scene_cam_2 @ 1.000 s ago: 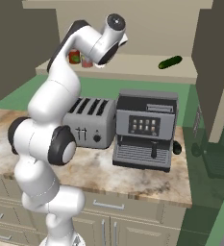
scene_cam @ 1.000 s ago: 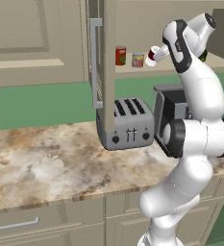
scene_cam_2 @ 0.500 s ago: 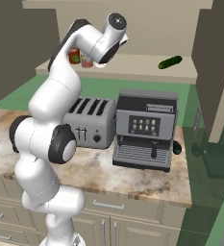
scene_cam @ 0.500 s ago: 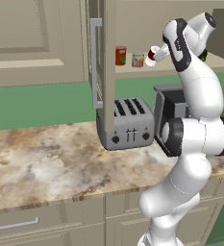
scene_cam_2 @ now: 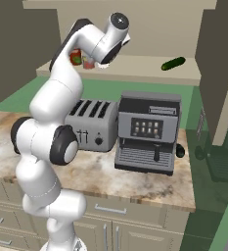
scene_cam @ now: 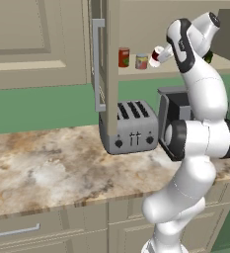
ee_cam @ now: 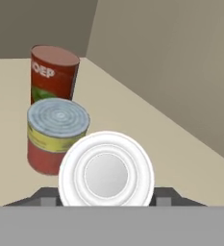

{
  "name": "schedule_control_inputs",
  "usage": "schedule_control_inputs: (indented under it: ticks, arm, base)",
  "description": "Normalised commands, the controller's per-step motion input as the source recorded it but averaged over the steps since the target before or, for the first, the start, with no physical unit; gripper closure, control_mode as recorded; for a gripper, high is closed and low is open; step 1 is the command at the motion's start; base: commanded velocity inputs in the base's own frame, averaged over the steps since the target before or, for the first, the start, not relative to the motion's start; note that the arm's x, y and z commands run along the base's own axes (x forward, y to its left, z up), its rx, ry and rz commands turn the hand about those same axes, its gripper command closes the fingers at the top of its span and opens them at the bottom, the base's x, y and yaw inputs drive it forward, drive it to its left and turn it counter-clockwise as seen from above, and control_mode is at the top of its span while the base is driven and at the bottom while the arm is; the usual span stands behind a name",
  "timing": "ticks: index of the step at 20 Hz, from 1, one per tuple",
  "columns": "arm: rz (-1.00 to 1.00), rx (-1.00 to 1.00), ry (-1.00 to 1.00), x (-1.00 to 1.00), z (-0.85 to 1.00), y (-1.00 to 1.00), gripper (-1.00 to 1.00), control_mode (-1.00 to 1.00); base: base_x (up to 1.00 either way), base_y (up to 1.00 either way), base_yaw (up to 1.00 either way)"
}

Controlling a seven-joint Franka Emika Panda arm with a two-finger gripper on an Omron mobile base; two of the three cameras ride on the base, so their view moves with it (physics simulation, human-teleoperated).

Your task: Pick the cans from the counter and place them in their designated side in the cabinet.

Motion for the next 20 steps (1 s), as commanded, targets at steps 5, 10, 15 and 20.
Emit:
schedule_control_inputs:
  ticks: [5, 10, 15, 20]
  arm:
    - [0.02, -0.01, -0.05, 0.0, 0.0, -0.01, -1.0, -1.0]
    - [0.02, 0.0, -0.07, 0.0, 0.0, 0.0, -1.0, -1.0]
    - [0.01, 0.0, -0.1, -0.03, 0.0, 0.0, -1.0, -1.0]
    - [0.0, 0.0, -0.13, -0.32, 0.01, -0.04, -1.0, -1.0]
  base:
    - [0.0, 0.0, 0.0]
    - [0.0, 0.0, 0.0]
    - [0.0, 0.0, 0.0]
    - [0.0, 0.0, 0.0]
